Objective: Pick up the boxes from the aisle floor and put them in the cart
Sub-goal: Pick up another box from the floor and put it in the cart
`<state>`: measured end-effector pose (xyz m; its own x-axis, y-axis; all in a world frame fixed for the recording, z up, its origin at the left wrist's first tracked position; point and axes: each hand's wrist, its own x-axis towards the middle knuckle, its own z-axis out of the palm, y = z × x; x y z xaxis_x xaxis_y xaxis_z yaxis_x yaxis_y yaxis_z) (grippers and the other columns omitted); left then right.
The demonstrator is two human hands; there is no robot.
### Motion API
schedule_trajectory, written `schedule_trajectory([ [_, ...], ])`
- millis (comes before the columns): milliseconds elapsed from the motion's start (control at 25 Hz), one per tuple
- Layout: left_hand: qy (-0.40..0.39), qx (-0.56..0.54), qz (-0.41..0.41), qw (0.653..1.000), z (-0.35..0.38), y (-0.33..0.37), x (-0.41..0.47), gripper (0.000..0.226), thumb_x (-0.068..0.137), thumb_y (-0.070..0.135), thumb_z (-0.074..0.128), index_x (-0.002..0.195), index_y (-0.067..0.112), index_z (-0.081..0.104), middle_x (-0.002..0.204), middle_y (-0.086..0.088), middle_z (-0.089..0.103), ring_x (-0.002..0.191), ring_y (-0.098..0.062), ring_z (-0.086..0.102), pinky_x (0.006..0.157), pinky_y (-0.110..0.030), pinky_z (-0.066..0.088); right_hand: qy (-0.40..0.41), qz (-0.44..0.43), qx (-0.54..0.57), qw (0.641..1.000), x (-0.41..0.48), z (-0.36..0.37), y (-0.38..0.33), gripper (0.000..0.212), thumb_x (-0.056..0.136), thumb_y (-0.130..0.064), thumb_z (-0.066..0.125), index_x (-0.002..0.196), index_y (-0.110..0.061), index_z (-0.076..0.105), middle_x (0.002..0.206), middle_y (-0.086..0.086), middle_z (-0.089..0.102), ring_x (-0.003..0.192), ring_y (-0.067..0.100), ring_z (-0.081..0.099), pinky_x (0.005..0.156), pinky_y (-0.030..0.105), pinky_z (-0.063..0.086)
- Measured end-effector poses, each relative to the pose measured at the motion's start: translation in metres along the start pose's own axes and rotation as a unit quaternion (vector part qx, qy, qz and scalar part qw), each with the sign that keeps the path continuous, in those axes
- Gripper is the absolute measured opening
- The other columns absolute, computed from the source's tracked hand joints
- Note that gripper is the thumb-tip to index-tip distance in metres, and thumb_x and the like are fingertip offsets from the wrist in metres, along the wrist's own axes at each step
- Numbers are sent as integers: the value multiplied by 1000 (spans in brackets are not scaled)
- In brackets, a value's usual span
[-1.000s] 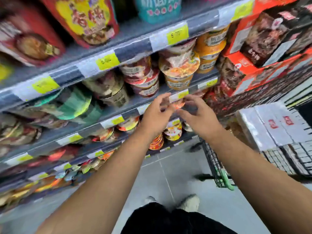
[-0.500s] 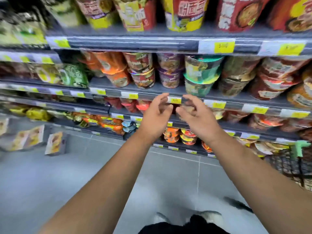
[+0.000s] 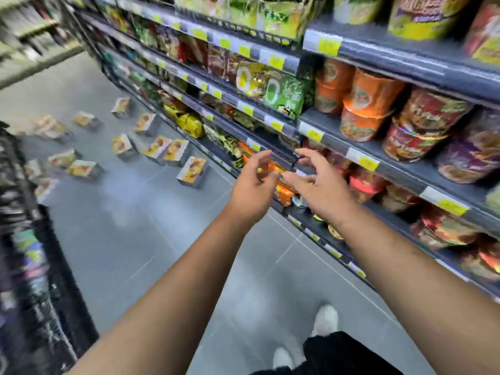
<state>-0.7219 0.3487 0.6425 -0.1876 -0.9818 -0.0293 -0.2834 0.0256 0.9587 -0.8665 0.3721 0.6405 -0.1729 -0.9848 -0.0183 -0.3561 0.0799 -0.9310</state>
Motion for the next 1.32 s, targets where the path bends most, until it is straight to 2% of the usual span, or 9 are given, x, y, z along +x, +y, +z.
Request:
schedule_trajectory([
  [120, 67, 0, -20, 998, -49, -12, 12, 36, 97, 12, 56, 131, 23, 49, 114, 18, 54, 98, -1, 56, 90, -24, 46, -58, -19, -2, 998, 36, 46, -15, 53, 84, -35, 71, 131, -35, 48, 115, -13, 53, 89, 14, 63, 86, 37, 53],
  [200, 109, -2, -40, 993, -76, -25, 23, 34, 97, 16, 57, 128, 28, 49, 124, 14, 55, 105, -6, 56, 91, -26, 46, -96, -33, -11, 995, 62, 76, -22, 55, 83, -39, 70, 133, -37, 47, 121, -10, 53, 95, 17, 64, 86, 37, 53],
  [320, 154, 19, -63, 986, -109, -36, 42, 43, 96, 22, 59, 137, 24, 47, 137, 7, 52, 116, -15, 56, 94, -33, 49, -149, -59, -6, 987, 100, 110, -38, 54, 85, -32, 70, 134, -29, 48, 125, -5, 53, 98, 16, 60, 84, 27, 48],
  [480, 245, 20, -84, 966, -150, -31, 71, 43, 97, 20, 58, 138, 21, 46, 128, 12, 52, 114, -10, 56, 101, -38, 47, -218, -74, -5, 973, 154, 150, -66, 54, 83, -37, 70, 132, -34, 48, 118, -11, 52, 98, 18, 63, 88, 34, 50],
  [600, 285, 25, -107, 952, -177, -38, 91, 41, 96, 21, 58, 136, 24, 47, 127, 11, 51, 113, -11, 55, 100, -40, 48, -256, -95, -24, 962, 188, 179, -82, 53, 85, -35, 69, 133, -32, 48, 121, -7, 53, 96, 17, 63, 83, 29, 48],
  [920, 310, 11, -143, 940, -264, -96, 169, 45, 96, 24, 59, 139, 24, 44, 139, 4, 51, 117, -15, 54, 99, -39, 48, -288, -68, -55, 954, 276, 278, -93, 56, 86, -36, 68, 137, -33, 44, 125, -8, 51, 92, 9, 62, 78, 24, 43],
  [1040, 297, -2, -143, 944, -310, -118, 213, 49, 96, 25, 59, 142, 24, 40, 140, 3, 50, 118, -13, 53, 99, -41, 49, -299, -50, -68, 951, 319, 320, -101, 60, 86, -36, 69, 139, -32, 41, 128, -5, 49, 94, 11, 61, 81, 25, 42],
  [1160, 272, -17, -166, 948, -356, -139, 257, 53, 95, 28, 59, 143, 26, 36, 142, 2, 47, 123, -15, 51, 100, -45, 48, -287, -34, -84, 954, 362, 360, -110, 64, 84, -36, 71, 140, -33, 40, 134, -3, 48, 109, 17, 58, 89, 28, 43],
  [1320, 233, 28, -179, 955, -403, -165, 304, 51, 95, 33, 59, 142, 30, 40, 144, 5, 47, 123, -13, 52, 99, -43, 50, -267, 1, -90, 959, 411, 400, -116, 60, 87, -30, 69, 140, -29, 41, 136, -3, 48, 106, 14, 58, 84, 23, 37],
])
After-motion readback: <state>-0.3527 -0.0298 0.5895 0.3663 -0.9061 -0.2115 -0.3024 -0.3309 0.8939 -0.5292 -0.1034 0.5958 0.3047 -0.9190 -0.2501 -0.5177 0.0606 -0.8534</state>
